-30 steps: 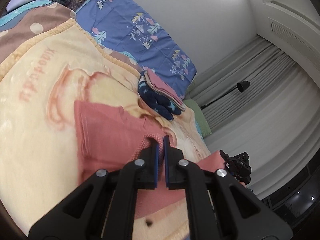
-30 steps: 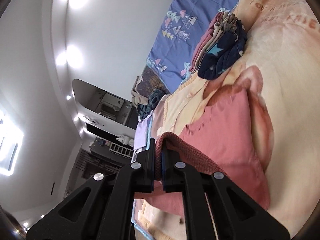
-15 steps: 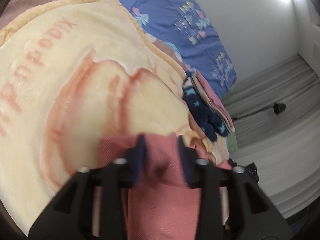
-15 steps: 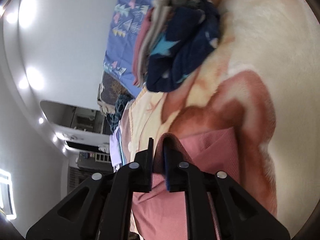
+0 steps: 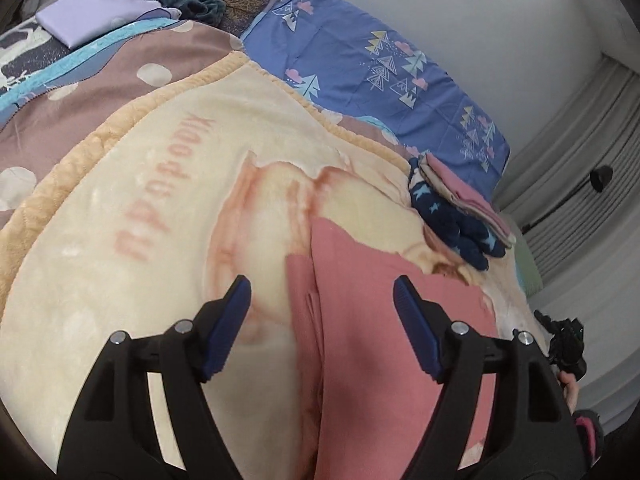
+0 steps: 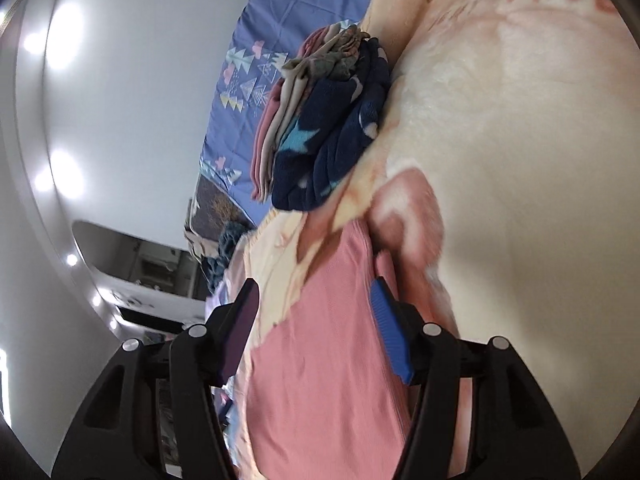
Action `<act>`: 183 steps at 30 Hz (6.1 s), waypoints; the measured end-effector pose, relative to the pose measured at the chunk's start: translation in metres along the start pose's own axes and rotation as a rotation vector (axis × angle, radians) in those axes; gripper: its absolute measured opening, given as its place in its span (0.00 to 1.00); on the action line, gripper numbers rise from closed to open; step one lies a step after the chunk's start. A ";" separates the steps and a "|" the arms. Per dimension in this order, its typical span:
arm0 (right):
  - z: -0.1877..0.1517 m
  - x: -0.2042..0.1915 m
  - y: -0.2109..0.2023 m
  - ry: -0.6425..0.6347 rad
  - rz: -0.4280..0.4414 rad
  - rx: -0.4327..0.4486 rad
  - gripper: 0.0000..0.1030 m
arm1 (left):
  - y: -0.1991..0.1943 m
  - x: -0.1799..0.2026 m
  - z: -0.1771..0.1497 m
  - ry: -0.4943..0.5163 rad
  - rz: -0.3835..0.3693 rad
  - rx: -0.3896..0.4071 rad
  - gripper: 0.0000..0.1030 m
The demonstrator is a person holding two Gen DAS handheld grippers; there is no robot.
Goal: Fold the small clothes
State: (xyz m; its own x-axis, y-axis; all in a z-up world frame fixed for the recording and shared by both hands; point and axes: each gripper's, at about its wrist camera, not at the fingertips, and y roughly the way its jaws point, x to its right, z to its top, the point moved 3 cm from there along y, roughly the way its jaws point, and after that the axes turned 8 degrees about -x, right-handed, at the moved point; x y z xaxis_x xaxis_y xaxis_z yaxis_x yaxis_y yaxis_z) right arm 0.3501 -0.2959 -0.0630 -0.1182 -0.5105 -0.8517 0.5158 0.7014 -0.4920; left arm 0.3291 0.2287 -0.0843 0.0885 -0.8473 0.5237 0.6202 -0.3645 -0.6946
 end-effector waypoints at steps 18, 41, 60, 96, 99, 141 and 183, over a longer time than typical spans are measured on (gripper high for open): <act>-0.142 0.045 -0.050 -0.005 -0.103 -0.137 0.57 | -0.007 -0.011 -0.136 -0.225 -0.168 -0.297 0.76; -0.137 0.040 -0.015 0.087 -0.034 0.079 0.06 | 0.015 0.005 -0.122 -0.381 -0.218 -0.171 0.07; -0.213 0.013 -0.110 0.092 0.184 0.072 0.04 | -0.075 0.044 -0.185 -0.274 -0.396 -0.138 0.05; -0.287 0.031 -0.118 -0.112 -0.246 0.314 0.07 | -0.013 0.240 -0.202 0.234 -0.349 -0.341 0.81; -0.293 0.011 -0.113 -0.238 -0.301 0.337 0.07 | 0.025 0.277 -0.204 0.315 -0.308 -0.439 0.81; -0.314 -0.083 -0.067 -0.554 -0.099 0.131 0.07 | 0.053 0.271 -0.120 0.292 -0.248 -0.457 0.07; -0.306 -0.082 0.008 -0.429 0.122 -0.231 0.71 | -0.071 -0.023 -0.159 0.027 -0.169 -0.281 0.72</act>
State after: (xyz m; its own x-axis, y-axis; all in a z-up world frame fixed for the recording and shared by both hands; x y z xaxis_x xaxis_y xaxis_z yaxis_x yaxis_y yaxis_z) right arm 0.1043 -0.0962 -0.0522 0.3158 -0.5423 -0.7785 0.2971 0.8358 -0.4617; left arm 0.1592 0.2126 -0.1249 -0.0203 -0.7743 0.6324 0.3846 -0.5899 -0.7100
